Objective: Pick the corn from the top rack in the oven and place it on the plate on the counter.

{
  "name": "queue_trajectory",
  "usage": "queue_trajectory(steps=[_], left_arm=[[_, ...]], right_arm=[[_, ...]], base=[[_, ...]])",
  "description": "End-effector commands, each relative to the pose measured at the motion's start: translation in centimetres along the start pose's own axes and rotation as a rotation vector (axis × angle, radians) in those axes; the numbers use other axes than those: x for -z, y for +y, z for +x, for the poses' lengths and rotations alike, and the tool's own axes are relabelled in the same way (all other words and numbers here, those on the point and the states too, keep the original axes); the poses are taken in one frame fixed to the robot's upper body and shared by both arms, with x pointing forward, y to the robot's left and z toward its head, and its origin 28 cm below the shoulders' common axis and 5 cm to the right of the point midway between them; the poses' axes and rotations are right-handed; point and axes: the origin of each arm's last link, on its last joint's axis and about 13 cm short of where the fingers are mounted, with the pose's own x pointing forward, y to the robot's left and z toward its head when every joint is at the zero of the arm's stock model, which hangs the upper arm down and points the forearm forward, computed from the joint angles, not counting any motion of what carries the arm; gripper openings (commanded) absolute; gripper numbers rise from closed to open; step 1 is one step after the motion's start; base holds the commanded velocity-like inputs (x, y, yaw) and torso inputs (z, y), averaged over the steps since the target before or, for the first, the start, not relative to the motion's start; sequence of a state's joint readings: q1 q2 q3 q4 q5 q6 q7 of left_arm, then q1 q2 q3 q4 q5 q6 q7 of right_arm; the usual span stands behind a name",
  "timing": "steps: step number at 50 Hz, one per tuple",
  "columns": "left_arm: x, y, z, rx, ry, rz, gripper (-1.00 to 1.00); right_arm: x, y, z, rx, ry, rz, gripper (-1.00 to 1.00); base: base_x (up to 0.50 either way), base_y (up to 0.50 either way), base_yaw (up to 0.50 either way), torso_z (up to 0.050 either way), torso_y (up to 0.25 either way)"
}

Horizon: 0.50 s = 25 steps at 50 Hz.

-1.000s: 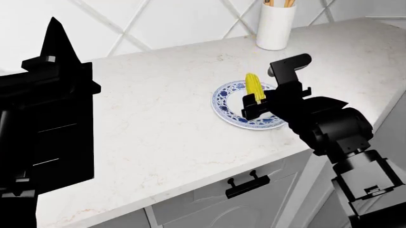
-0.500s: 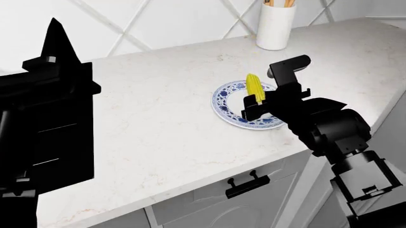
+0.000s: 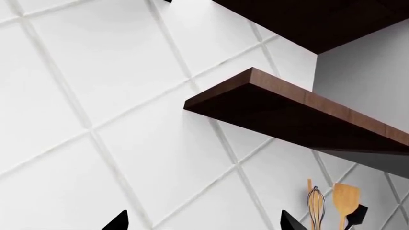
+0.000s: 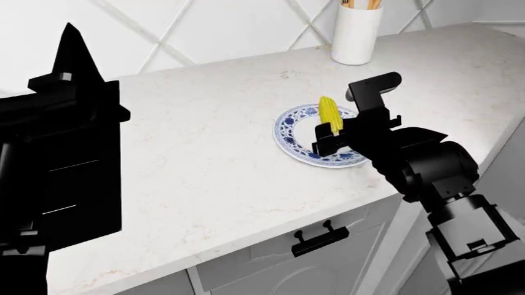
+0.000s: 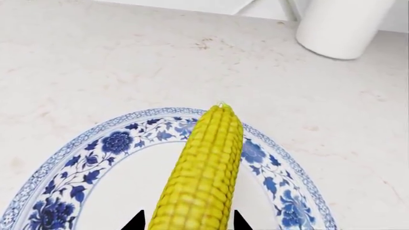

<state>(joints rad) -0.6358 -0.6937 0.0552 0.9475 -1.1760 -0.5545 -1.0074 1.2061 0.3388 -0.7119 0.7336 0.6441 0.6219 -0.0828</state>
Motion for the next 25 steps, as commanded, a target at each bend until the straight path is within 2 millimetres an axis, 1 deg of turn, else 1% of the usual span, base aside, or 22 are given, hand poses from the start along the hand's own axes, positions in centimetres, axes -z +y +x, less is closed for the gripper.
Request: queue_trajectory(steps=[1,2,18,25], left_arm=[[0.05,0.01,-0.02,-0.001,-0.001,0.0,1.0],[0.04,0.01,-0.02,-0.002,-0.002,0.001,1.0],[0.14,0.01,-0.08,-0.001,0.001,0.001,1.0],[0.17,0.0,-0.05,0.001,0.002,0.002,1.0]], right_arm=[[-0.39,-0.19,0.01,0.021,-0.003,-0.007,-1.0],[-0.36,-0.2,0.02,0.022,0.002,-0.008,1.0],[-0.27,-0.18,0.03,0.02,0.001,-0.006,1.0],[-1.13,-0.2,-0.34,0.017,-0.021,-0.009,1.0]], base=[[0.0,0.0,0.0,0.0,0.0],[0.0,0.0,0.0,0.0,0.0],[0.0,0.0,0.0,0.0,0.0],[0.0,0.0,0.0,0.0,0.0]])
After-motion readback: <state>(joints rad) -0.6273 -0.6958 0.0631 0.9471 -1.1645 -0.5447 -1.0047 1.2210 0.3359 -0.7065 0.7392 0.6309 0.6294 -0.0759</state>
